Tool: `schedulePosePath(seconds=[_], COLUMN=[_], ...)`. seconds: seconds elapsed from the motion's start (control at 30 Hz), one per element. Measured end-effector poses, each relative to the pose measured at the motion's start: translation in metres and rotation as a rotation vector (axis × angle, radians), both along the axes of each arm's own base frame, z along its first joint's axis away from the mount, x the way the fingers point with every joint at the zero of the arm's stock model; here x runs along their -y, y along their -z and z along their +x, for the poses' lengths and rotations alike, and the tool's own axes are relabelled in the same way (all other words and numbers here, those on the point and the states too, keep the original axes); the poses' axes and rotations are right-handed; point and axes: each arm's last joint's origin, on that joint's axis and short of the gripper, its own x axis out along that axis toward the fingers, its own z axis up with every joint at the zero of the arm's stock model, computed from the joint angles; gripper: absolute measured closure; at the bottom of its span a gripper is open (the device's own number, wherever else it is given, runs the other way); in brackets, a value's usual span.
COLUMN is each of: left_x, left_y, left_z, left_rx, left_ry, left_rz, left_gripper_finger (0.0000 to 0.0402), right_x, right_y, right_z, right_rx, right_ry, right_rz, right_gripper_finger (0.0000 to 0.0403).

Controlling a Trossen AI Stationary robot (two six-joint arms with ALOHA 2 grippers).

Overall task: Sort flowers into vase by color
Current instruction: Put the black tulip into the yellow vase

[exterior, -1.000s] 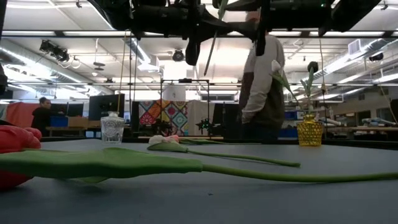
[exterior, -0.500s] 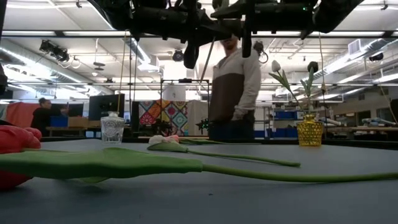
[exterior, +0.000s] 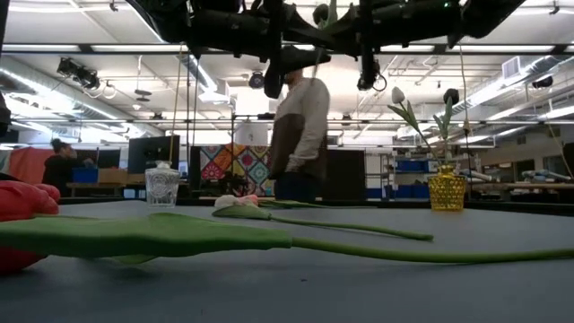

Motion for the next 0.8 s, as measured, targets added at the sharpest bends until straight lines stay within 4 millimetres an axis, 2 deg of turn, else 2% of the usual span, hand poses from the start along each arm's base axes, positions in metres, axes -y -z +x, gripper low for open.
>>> schedulePosePath(seconds=[0.2,0.43,0.6,0.67,0.8], left_x=[0.001,0.004,0.007,0.009,0.014], left_y=[-0.007,-0.027,-0.037,-0.036,-0.022], left_z=[-0.006,-0.025,-0.047,-0.057,-0.086], left_rx=[-0.001,-0.004,-0.064,-0.057,-0.023], left_ry=[0.009,0.023,0.036,0.017,-0.01], left_rz=[0.034,0.139,0.208,0.232,0.234], left_gripper_finger=[0.0229,0.0223,0.0223,0.0223,0.0223], right_x=[-0.003,-0.006,-0.011,-0.015,-0.025], right_y=[-0.007,-0.013,-0.016,-0.014,-0.013], right_z=[-0.014,-0.03,-0.042,-0.046,-0.054], right_rx=[-0.082,-0.194,-0.243,-0.28,-0.311], right_ry=[0.063,0.094,0.176,0.214,0.285], right_rz=[-0.072,-0.235,-0.227,-0.209,-0.179], right_gripper_finger=[0.0385,0.0385,0.0385,0.0385,0.0385])
